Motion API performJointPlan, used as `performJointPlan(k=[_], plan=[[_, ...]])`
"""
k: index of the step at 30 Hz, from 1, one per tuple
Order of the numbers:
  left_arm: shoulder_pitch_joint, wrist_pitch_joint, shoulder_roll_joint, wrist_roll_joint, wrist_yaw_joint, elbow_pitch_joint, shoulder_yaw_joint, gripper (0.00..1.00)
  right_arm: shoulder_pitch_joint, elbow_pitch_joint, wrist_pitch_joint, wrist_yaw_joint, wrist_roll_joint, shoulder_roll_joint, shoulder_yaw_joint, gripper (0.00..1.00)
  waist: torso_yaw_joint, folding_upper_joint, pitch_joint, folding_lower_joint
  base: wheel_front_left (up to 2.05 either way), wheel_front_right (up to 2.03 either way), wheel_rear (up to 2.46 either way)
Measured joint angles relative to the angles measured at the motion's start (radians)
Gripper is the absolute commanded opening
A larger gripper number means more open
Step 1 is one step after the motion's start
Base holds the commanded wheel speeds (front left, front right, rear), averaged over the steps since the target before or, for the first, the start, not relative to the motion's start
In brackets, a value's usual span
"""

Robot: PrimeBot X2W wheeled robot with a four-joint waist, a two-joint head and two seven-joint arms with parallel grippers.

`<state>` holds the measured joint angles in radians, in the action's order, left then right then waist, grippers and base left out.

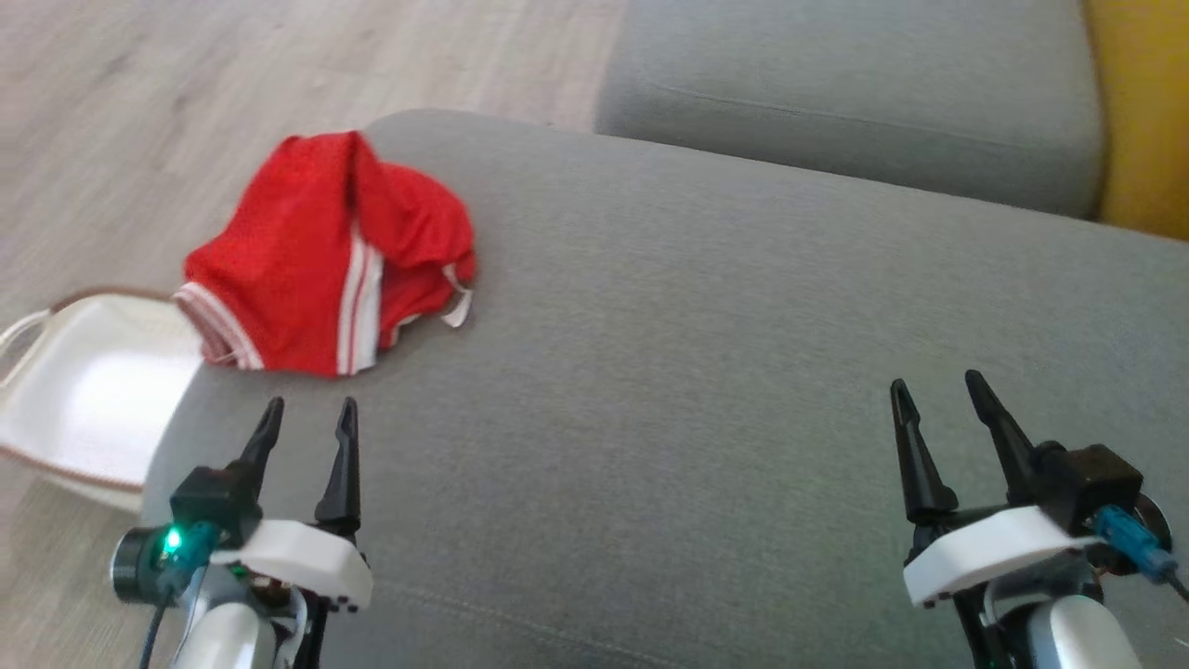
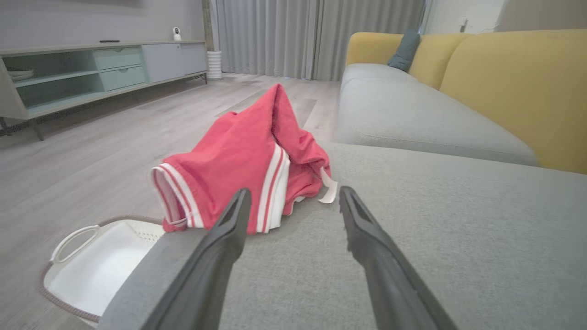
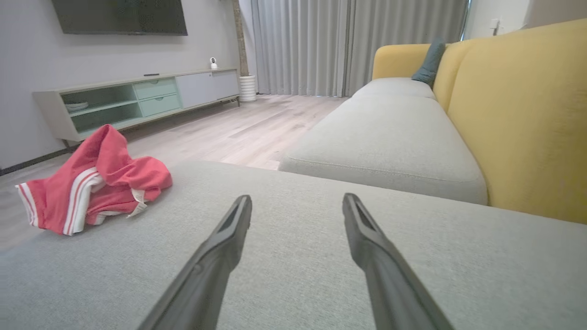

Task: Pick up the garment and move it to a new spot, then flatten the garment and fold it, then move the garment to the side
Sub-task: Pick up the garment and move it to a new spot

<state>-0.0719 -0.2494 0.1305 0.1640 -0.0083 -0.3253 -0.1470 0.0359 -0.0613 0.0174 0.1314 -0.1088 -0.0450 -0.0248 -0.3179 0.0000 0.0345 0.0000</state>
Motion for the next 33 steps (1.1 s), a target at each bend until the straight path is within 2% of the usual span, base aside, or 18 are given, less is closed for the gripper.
performJointPlan(k=[8, 22, 29, 33], plan=[[0.000, 0.000, 0.017, 0.000, 0.001, 0.009, 0.004, 1.00, 0.000, 0.003, 0.000, 0.000, -0.015, 0.000, -0.004, 1.00, -0.073, 0.0000, 0.000, 0.0000, 0.00, 0.00, 0.00], [-0.012, 0.000, 0.017, 0.002, 0.008, 0.019, 0.008, 1.00, 0.000, 0.011, -0.017, 0.000, -0.025, 0.000, -0.005, 1.00, -0.078, 0.0000, -0.036, 0.0000, 0.00, 0.00, 0.00], [-0.156, 0.000, 0.016, 0.021, -0.010, 0.012, 0.028, 1.00, -0.028, 0.052, -0.062, 0.000, 0.003, -0.001, -0.003, 1.00, -0.064, 0.0000, -0.123, 0.0000, 0.00, 0.00, 0.00], [-0.290, 0.003, 0.016, 0.039, -0.038, -0.061, 0.027, 1.00, -0.089, 0.092, -0.086, 0.000, 0.015, -0.013, -0.002, 1.00, -0.046, 0.0000, -0.199, 0.0001, 0.00, 0.00, 0.00]])
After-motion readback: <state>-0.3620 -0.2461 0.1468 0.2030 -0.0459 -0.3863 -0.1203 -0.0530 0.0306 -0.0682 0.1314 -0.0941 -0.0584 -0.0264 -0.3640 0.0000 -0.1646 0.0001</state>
